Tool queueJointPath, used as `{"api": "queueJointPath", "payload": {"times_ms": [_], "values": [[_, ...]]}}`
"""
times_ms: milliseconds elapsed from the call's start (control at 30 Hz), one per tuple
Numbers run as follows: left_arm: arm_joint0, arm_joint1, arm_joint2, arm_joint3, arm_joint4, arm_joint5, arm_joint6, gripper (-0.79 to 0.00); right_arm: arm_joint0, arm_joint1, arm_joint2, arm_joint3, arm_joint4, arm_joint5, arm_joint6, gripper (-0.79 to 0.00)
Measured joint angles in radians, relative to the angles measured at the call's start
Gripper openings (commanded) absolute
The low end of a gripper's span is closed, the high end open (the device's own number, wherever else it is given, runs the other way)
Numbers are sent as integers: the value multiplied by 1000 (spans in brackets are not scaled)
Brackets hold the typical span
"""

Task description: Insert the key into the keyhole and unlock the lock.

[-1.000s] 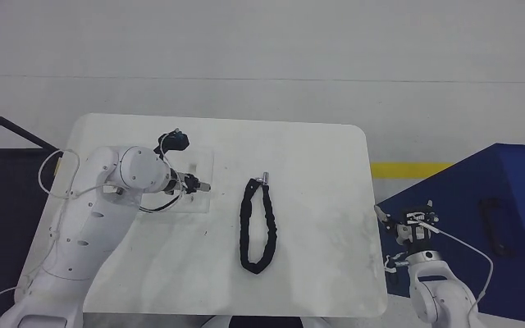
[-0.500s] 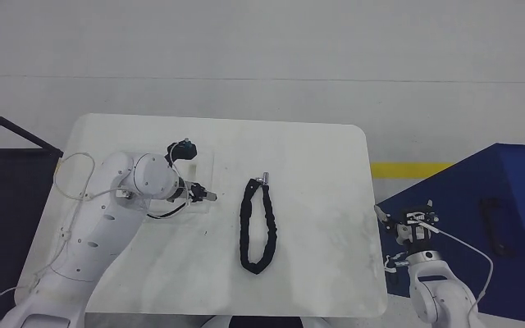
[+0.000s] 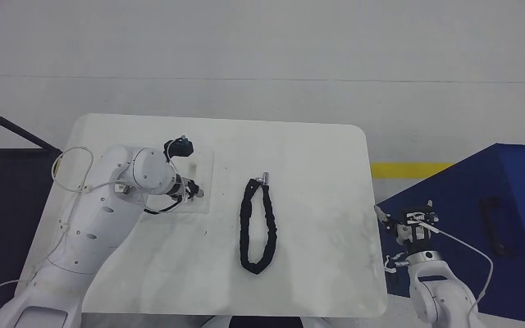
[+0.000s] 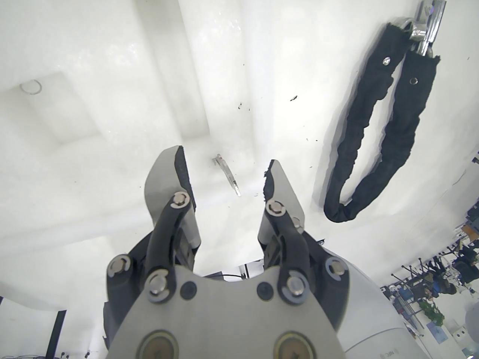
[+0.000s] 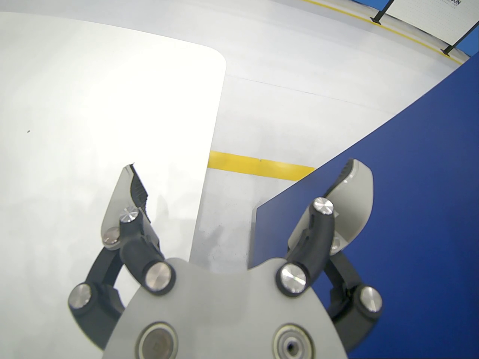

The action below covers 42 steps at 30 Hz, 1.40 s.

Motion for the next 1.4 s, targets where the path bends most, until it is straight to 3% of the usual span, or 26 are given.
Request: {"api": "queueJointPath", "payload": {"times_ms": [367,533,633,733,1200,1400], "values": [[-15,-4,35,26,11,9,9,-520,0,0,0,0,0,0,0,0],[-19,-3,37,33,13,14,14,-646,0,0,0,0,0,0,0,0],[-19,-2,36,32,16,16,16,-640,0,0,0,0,0,0,0,0],[-15,1,30,25,19,18,18,-785,0,0,0,0,0,0,0,0],[64,36,-88,-91,46,22,22,-785,0,0,0,0,0,0,0,0],[123,55,-249,-184,-101,51,52,-785,0,0,0,0,0,0,0,0]]}}
